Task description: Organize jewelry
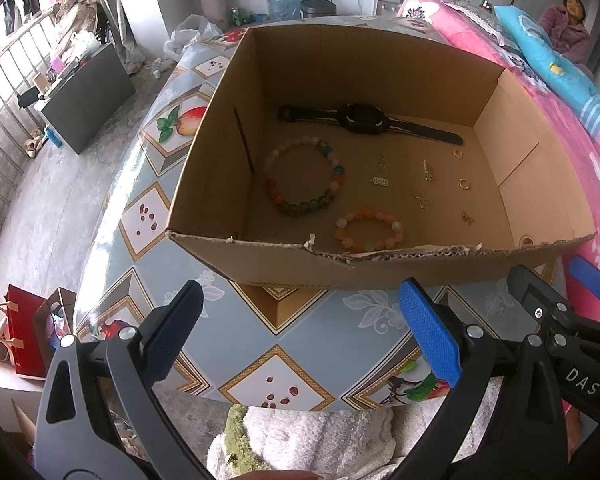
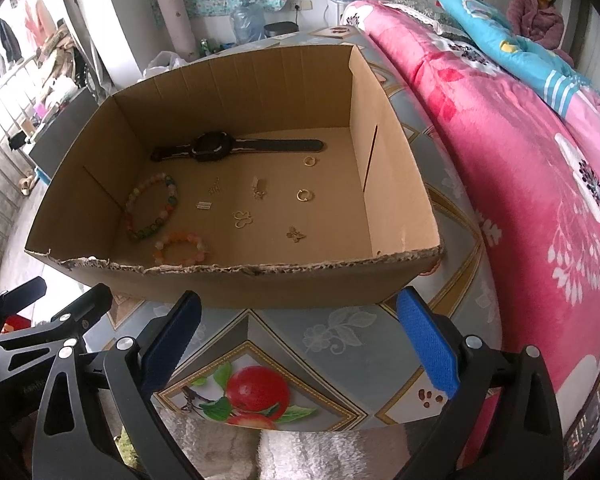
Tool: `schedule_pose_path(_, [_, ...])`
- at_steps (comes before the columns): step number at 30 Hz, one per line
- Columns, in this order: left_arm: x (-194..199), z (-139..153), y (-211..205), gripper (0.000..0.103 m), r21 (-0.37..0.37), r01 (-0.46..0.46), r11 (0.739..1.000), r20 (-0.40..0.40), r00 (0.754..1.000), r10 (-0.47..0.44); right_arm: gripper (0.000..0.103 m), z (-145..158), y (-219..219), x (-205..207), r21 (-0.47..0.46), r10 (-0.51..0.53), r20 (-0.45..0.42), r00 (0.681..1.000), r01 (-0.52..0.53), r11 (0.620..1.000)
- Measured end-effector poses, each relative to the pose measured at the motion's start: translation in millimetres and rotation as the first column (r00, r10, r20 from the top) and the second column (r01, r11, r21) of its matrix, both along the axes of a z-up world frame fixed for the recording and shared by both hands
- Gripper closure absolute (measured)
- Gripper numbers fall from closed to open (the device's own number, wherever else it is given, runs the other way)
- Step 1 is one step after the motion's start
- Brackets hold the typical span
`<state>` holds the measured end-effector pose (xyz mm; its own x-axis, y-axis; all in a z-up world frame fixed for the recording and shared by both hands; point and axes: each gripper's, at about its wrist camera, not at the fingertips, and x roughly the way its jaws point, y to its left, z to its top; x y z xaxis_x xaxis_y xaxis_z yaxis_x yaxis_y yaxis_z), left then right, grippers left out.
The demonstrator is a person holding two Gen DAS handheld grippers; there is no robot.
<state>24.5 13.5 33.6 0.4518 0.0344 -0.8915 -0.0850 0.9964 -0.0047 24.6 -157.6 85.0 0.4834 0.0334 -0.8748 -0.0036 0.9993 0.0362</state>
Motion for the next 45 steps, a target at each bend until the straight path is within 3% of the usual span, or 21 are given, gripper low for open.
schedule_pose_path(45, [2.0, 4.3, -1.9, 0.008, 0.01, 0.002, 1.0, 0.011, 1.0, -0.002, 0.007, 1.7, -2.3, 1.1, -0.006, -0.004, 0.004, 1.0, 0.004, 1.0])
